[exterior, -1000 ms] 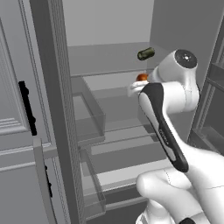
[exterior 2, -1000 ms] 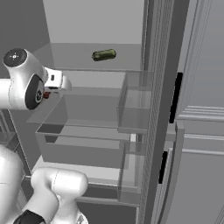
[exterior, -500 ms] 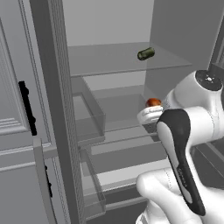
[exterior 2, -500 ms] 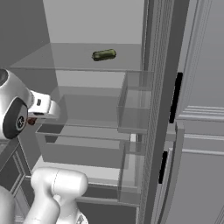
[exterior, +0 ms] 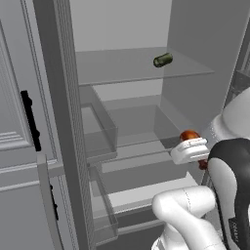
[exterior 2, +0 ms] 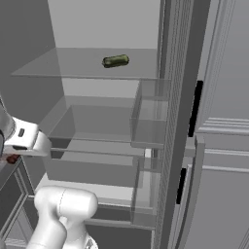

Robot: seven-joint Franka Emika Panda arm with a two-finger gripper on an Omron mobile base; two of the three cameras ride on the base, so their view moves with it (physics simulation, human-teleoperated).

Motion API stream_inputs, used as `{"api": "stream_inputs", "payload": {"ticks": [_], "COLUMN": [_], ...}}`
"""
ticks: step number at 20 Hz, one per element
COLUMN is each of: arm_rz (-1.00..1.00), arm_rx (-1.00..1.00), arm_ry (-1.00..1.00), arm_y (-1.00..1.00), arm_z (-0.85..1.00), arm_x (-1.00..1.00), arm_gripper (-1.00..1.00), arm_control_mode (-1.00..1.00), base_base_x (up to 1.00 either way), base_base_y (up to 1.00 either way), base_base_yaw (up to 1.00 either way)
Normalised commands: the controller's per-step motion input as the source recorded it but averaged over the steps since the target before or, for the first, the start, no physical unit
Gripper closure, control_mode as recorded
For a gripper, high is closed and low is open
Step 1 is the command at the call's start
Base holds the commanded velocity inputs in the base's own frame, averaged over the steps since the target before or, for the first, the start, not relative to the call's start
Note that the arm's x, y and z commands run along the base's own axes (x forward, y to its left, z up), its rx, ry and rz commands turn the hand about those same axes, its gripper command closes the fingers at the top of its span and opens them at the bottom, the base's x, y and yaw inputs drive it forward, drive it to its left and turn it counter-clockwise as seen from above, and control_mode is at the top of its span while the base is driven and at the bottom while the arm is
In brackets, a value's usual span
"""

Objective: Place one cucumber and one chicken drumstick in each tupperware on the nearby counter, to pack two identical lunches.

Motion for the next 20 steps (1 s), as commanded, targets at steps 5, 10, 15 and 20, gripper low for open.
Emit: {"api": "stream_inputs", "payload": {"ticks": [5, 10, 15, 20], "arm_rz": [0.00, 0.00, 0.00, 0.00], "arm_rx": [0.00, 0.00, 0.00, 0.00], "arm_ry": [0.05, 0.00, 0.00, 0.00], "arm_y": [-0.02, 0.00, 0.00, 0.00], "arm_z": [-0.03, 0.00, 0.00, 0.00], "arm_x": [-0.31, -0.08, 0.00, 0.00], "arm_gripper": [1.00, 1.00, 1.00, 1.00], "arm_control_mode": [-1.00, 1.00, 1.00, 1.00], "base_base_x": [0.00, -0.19, -1.00, -1.00], "base_base_y": [0.00, 0.00, -0.01, -0.01], "base_base_yaw": [0.00, 0.00, -0.05, -0.01]}}
